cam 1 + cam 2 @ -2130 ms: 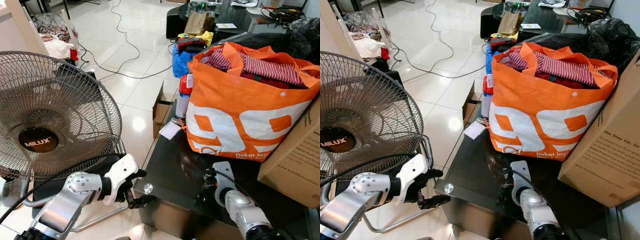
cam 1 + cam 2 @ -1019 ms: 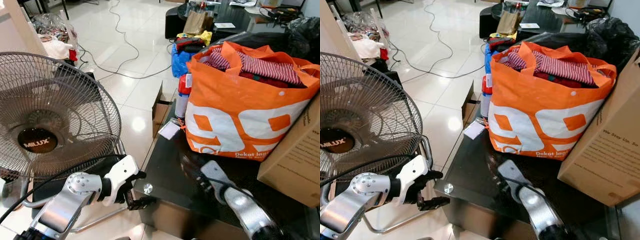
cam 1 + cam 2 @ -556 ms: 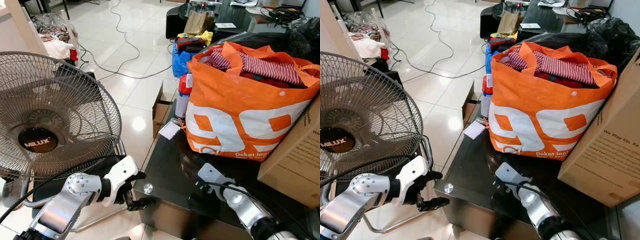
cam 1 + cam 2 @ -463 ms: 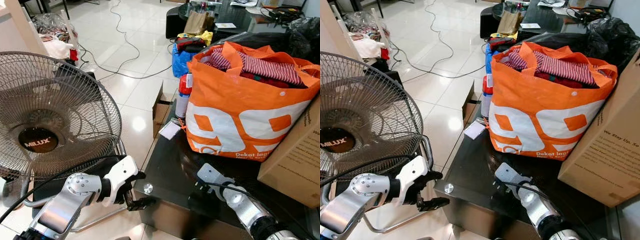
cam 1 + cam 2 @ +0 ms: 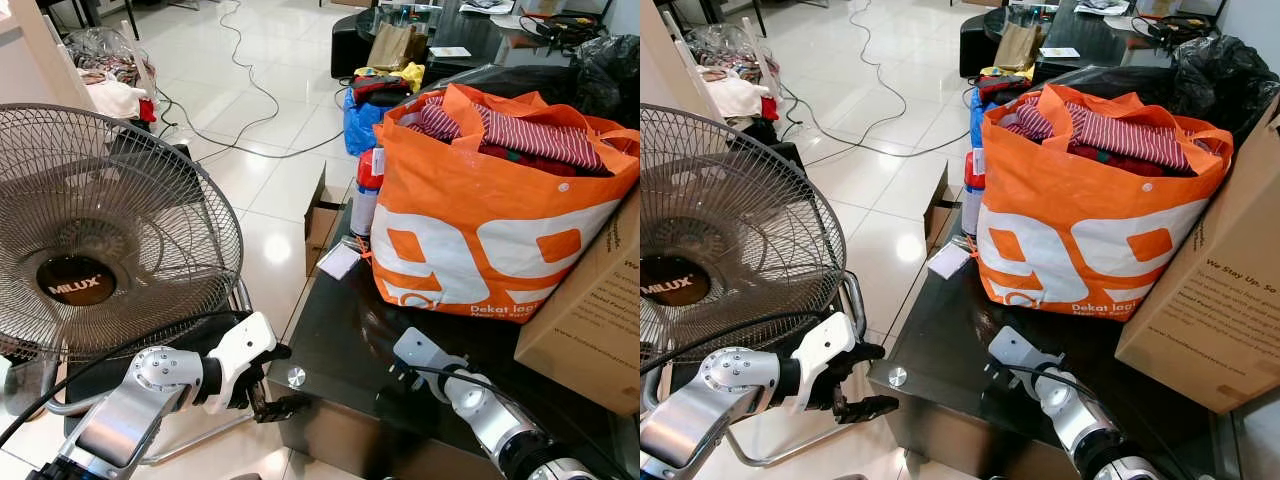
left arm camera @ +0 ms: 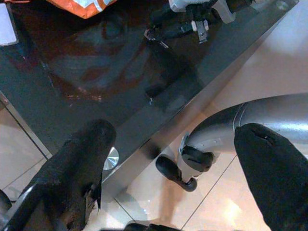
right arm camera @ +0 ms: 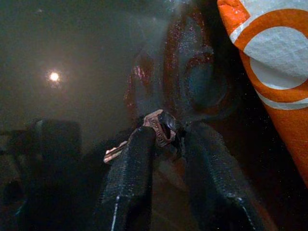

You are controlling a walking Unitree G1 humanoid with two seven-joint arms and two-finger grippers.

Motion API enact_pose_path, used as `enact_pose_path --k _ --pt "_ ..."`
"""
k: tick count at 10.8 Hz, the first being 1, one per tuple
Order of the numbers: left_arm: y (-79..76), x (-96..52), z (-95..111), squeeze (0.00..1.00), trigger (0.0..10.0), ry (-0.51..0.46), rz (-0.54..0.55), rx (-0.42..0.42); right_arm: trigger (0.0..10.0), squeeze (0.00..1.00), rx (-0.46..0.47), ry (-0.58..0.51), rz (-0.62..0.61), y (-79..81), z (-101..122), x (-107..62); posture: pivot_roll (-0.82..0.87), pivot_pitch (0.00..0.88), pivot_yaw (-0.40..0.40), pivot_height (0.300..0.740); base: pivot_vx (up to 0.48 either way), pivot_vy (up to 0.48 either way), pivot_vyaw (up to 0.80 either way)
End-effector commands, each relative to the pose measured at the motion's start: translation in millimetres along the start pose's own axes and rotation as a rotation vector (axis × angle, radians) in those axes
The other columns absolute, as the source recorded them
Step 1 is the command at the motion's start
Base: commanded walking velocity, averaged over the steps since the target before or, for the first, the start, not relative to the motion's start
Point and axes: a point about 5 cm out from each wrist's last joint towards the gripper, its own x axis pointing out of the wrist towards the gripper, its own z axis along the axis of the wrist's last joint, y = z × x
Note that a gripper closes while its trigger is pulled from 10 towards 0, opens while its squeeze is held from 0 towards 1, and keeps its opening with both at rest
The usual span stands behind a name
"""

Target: Hang keys on a hook

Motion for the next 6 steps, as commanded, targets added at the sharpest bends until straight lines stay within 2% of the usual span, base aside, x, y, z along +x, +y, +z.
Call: enact_pose_path --k 1,2,4,6 --pt "-0.4 -1.1 1.2 0.0 10.0 0.008 -0.01 0.013 1.8 0.0 0.024 0.025 0.002 0.7 -5.3 0.0 0.0 0.0 0.005 0.74 0.0 0.0 0.0" --pt "-0.3 -0.9 1.5 0.0 10.0 0.008 -0.012 0.014 0.5 0.0 0.022 0.025 0.003 0.7 -6.1 -0.3 0.0 0.0 0.005 0.74 0.0 0.0 0.0" --pt "-0.2 -0.7 1.6 0.0 10.0 0.009 -0.013 0.014 0.0 0.0 0.009 0.026 0.006 1.0 -7.1 -0.7 0.0 0.0 0.008 0.74 0.0 0.0 0.0" --pt "1.8 -0.7 1.5 0.0 10.0 0.011 -0.011 0.015 0.0 0.0 0.016 0.028 0.005 1.8 -7.9 0.0 0.0 0.0 0.01 0.74 0.0 0.0 0.0"
